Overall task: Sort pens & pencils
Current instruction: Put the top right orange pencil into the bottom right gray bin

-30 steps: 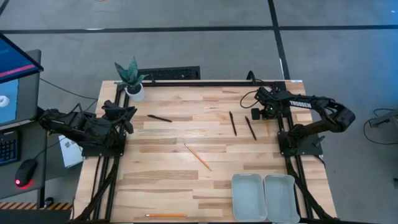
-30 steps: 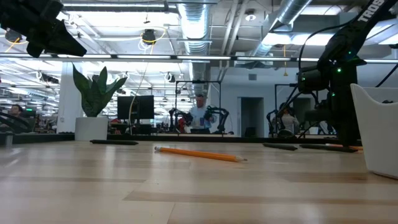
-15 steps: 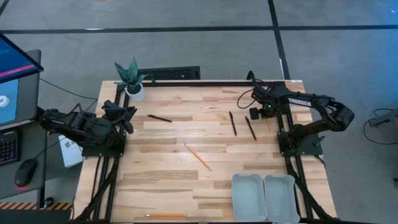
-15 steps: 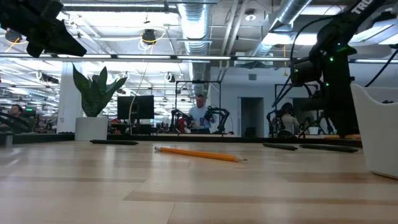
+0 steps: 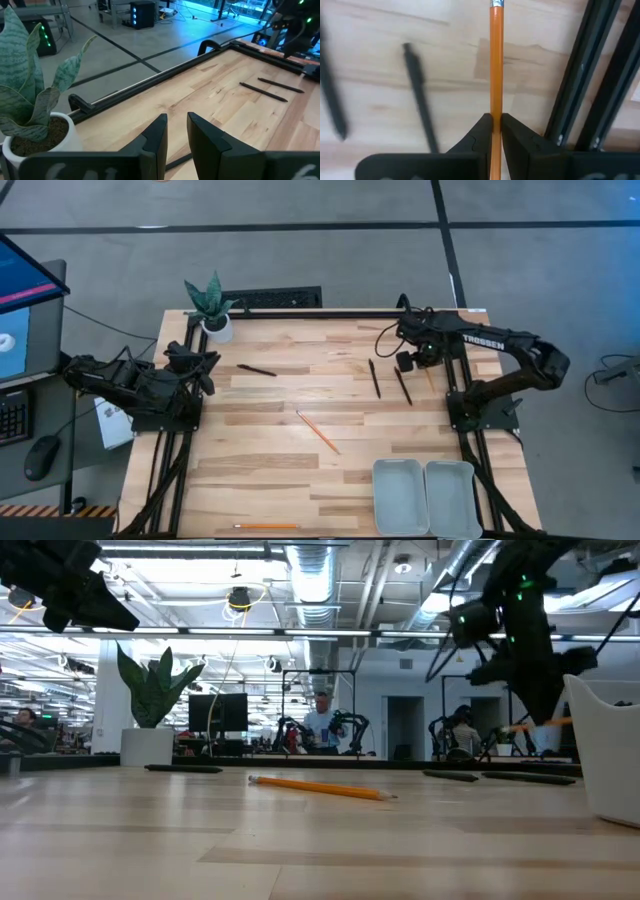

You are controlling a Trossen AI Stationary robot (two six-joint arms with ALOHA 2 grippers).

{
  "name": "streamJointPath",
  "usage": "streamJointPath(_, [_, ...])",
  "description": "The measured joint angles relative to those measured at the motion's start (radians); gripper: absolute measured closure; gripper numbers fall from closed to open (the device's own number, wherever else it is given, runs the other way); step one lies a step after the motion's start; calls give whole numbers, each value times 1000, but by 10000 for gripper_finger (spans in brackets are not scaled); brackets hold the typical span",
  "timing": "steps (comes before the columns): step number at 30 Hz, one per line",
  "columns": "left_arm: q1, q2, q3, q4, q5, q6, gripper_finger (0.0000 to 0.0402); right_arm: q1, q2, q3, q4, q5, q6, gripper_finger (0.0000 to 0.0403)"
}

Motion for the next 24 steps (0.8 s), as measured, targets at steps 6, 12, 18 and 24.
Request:
streamJointPath(6, [0, 0, 0, 0, 6, 0, 338, 121, -1, 140, -121, -2, 34, 344])
streamJointPath(12, [0, 0, 0, 0, 9, 0, 338, 227, -28, 268, -219, -2, 101, 344])
streamJointPath(18, [0, 0, 0, 0, 25, 0, 338, 343, -147, 313, -271, -11, 249, 344])
streamJointPath(24, [0, 0, 0, 0, 25, 0, 338, 519, -283, 313, -295, -6, 498, 344])
